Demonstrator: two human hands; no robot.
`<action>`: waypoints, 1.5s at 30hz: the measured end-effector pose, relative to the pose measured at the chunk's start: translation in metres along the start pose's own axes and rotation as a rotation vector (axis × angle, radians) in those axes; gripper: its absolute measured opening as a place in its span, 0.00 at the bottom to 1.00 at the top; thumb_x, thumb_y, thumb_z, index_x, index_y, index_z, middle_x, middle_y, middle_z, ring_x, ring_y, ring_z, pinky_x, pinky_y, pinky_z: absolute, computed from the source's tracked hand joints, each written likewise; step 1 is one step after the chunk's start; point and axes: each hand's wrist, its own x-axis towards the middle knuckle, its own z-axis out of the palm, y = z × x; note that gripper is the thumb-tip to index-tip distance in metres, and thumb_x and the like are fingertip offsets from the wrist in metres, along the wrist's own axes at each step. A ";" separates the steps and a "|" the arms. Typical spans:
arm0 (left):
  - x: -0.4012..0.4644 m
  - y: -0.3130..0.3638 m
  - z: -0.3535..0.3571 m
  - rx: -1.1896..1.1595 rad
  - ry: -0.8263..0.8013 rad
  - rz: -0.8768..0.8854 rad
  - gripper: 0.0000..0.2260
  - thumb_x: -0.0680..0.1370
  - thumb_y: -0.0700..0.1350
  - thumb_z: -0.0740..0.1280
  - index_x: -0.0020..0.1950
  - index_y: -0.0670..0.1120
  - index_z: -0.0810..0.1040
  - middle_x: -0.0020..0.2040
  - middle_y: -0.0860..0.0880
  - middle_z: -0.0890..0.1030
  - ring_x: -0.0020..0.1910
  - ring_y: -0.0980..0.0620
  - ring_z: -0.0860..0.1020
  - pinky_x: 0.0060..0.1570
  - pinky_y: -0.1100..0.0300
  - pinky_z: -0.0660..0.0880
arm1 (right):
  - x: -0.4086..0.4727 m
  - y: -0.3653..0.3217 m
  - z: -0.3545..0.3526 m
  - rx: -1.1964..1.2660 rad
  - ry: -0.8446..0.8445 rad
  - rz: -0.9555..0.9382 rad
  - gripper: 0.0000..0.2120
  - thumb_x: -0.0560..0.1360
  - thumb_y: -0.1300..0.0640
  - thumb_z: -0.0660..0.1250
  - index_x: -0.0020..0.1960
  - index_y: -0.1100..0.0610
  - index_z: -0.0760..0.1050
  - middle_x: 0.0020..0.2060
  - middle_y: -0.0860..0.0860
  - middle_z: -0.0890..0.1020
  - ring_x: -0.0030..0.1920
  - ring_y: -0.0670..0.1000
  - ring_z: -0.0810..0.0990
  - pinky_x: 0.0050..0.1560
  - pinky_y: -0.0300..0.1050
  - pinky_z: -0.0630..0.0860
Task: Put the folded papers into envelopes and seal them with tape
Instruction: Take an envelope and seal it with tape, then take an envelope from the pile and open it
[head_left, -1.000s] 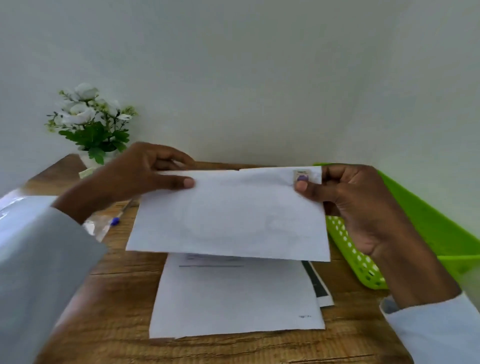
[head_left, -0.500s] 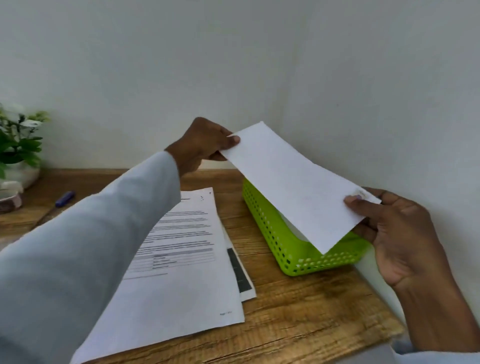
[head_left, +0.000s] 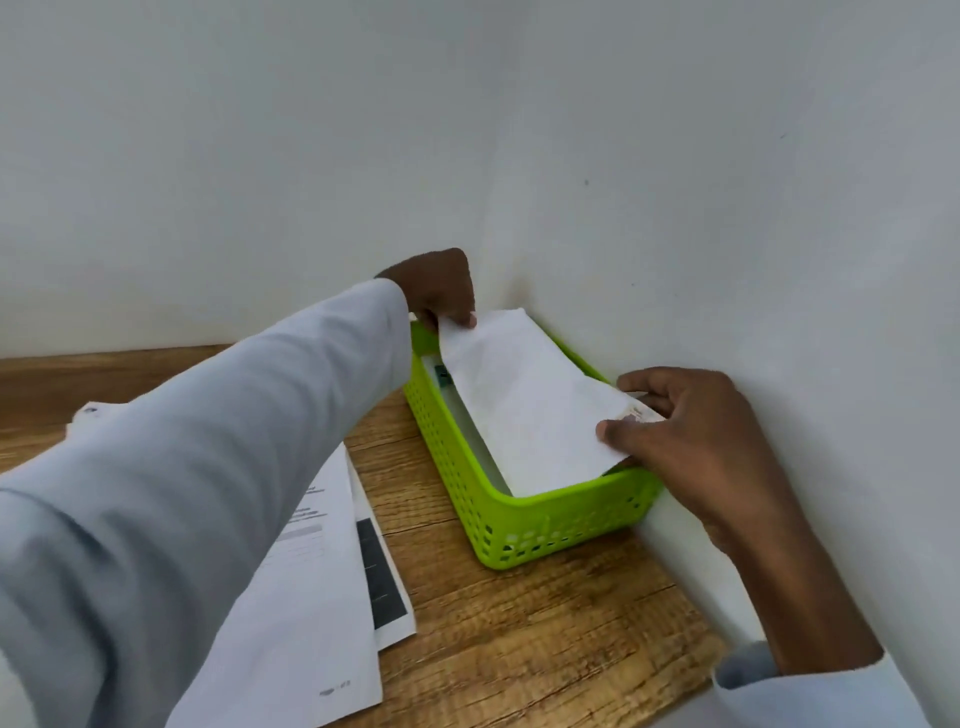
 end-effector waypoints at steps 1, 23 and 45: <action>0.004 0.000 -0.002 0.099 -0.073 -0.035 0.13 0.75 0.46 0.71 0.32 0.41 0.77 0.32 0.46 0.81 0.33 0.46 0.80 0.41 0.54 0.80 | 0.002 -0.001 0.000 -0.096 -0.019 -0.031 0.18 0.64 0.62 0.77 0.54 0.54 0.83 0.44 0.51 0.86 0.45 0.53 0.85 0.53 0.53 0.81; -0.035 0.028 0.041 0.745 0.201 0.381 0.12 0.75 0.37 0.64 0.58 0.42 0.76 0.59 0.40 0.77 0.57 0.39 0.77 0.45 0.52 0.68 | 0.040 -0.018 0.027 -1.113 -0.498 -0.214 0.24 0.61 0.42 0.80 0.53 0.50 0.79 0.51 0.51 0.81 0.53 0.54 0.81 0.41 0.41 0.70; -0.312 -0.165 0.009 0.056 0.416 -0.453 0.15 0.73 0.60 0.71 0.44 0.48 0.83 0.42 0.52 0.84 0.40 0.52 0.80 0.36 0.59 0.71 | -0.018 -0.094 0.175 -0.276 -0.452 -0.414 0.17 0.70 0.42 0.75 0.33 0.51 0.73 0.31 0.44 0.77 0.36 0.48 0.80 0.33 0.40 0.69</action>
